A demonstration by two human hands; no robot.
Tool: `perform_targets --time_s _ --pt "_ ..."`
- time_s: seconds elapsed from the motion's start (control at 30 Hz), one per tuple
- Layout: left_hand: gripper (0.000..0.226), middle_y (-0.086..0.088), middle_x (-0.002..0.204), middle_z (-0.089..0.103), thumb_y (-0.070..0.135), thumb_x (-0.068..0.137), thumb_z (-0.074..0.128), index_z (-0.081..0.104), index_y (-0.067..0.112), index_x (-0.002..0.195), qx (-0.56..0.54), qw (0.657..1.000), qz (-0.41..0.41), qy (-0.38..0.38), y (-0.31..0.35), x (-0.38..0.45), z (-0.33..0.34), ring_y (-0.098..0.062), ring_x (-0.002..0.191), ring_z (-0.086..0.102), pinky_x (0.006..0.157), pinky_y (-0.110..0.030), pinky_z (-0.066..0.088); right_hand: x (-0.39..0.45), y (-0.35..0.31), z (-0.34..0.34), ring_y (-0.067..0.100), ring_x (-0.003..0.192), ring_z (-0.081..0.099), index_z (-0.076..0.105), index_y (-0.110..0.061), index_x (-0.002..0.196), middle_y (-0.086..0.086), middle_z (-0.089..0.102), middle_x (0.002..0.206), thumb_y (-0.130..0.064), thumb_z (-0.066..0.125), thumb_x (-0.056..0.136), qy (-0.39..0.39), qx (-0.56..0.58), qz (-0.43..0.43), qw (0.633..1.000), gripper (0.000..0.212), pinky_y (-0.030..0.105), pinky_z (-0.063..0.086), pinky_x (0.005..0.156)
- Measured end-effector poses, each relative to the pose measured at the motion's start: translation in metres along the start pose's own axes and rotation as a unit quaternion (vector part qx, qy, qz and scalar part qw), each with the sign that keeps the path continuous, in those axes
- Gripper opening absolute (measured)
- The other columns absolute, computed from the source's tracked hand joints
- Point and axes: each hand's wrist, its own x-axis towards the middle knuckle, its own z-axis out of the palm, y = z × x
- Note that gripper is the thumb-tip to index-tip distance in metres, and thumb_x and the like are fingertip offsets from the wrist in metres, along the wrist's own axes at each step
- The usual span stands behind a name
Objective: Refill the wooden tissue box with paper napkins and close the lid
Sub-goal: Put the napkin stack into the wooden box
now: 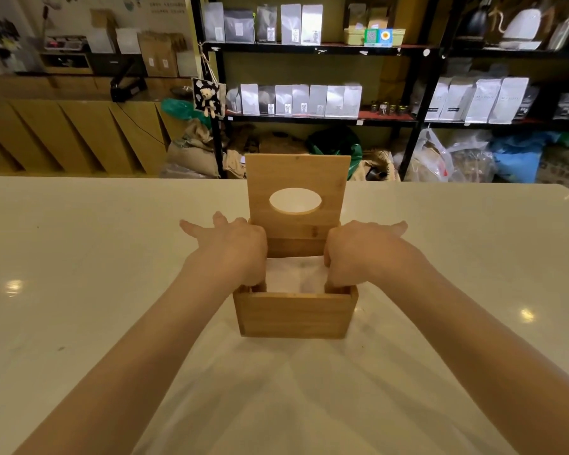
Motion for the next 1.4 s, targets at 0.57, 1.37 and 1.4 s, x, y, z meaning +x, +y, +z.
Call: perform_targets --time_s 0.57,1.37,1.4 --pt "0.054 -0.004 0.141 0.039 0.041 0.070 0.076 0.059 0.028 0.120 -0.025 1.000 0.010 0.006 -0.001 0.009 0.004 -0.035 0.142 0.011 0.105 -0.074 0.009 0.012 0.001 0.012 0.030 0.106 0.055 0.065 -0.022 0.101 0.002 0.061 0.091 -0.038 0.072 0.075 0.077 0.019 0.015 0.997 0.031 0.070 0.012 0.105" --pt "0.030 -0.005 0.114 0.055 0.023 0.077 0.070 0.063 0.021 0.106 -0.027 0.994 0.036 0.101 -0.002 0.007 0.008 -0.027 0.119 0.041 0.105 -0.052 0.029 0.011 0.002 0.004 0.026 0.099 0.057 0.064 -0.021 0.104 0.002 0.064 0.100 -0.034 0.075 0.072 0.080 0.104 0.000 0.991 0.035 0.063 0.019 0.108" --pt "0.031 -0.005 0.112 0.055 0.022 0.077 0.070 0.062 0.021 0.107 -0.019 0.995 0.038 0.091 -0.003 0.007 0.007 -0.026 0.115 0.043 0.103 -0.049 0.033 0.010 0.002 0.004 0.026 0.095 0.056 0.065 -0.020 0.102 0.002 0.063 0.097 -0.031 0.076 0.072 0.076 0.089 0.000 0.993 0.033 0.064 0.018 0.108"
